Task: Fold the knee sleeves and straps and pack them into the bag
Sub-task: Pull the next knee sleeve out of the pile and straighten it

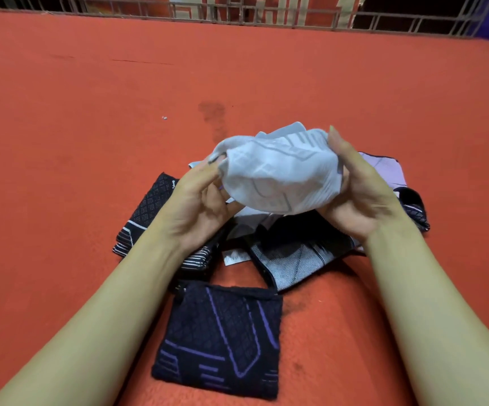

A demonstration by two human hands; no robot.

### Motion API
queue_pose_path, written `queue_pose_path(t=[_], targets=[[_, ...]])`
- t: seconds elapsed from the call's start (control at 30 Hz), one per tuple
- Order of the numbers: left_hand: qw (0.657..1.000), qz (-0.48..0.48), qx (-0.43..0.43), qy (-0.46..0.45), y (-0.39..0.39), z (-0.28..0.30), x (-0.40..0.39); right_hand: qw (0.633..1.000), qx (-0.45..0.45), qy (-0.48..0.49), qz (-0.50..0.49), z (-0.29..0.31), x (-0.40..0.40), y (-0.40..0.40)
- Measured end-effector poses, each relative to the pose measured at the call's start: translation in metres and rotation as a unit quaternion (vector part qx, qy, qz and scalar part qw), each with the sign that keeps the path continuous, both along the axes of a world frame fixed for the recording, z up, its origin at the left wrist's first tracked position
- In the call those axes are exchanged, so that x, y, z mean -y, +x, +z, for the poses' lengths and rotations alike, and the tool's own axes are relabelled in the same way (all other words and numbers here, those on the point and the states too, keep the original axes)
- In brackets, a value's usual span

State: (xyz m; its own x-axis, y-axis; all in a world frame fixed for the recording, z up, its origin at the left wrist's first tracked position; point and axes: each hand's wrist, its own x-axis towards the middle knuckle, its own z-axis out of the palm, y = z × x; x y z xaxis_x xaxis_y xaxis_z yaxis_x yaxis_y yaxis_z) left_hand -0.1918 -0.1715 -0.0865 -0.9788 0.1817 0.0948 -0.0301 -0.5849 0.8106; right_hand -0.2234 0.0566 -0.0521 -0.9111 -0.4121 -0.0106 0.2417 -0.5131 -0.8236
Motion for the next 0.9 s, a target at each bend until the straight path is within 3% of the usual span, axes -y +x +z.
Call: queue_pose_path(t=[0.07,0.17,0.33,0.43,0.53,0.73,0.9], targets=[[1.0,0.022,-0.001,-0.019,-0.002,-0.003,-0.002,1.0,0.002,-0.019,0.0,0.001,-0.006,-0.001],[0.997,0.08,0.004,-0.014,-0.005,-0.005,-0.005,0.995,-0.042,0.067,-0.065,0.005,-0.011,-0.004],[0.987,0.132,-0.03,-0.092,-0.005,-0.006,-0.009,0.961,-0.138,0.194,-0.143,0.007,-0.01,-0.009],[0.983,0.145,0.002,-0.114,0.002,0.003,-0.016,0.947,-0.197,0.197,-0.158,0.003,-0.009,-0.013],[0.983,0.14,0.029,-0.117,0.002,0.008,-0.015,0.913,-0.262,0.266,-0.168,-0.002,-0.012,-0.017],[0.973,0.129,-0.006,-0.191,0.005,0.006,-0.013,0.89,-0.278,0.329,-0.15,-0.006,-0.012,-0.014],[0.964,0.175,-0.066,-0.19,0.005,0.012,-0.004,0.894,-0.243,0.324,-0.19,-0.011,-0.008,-0.017]])
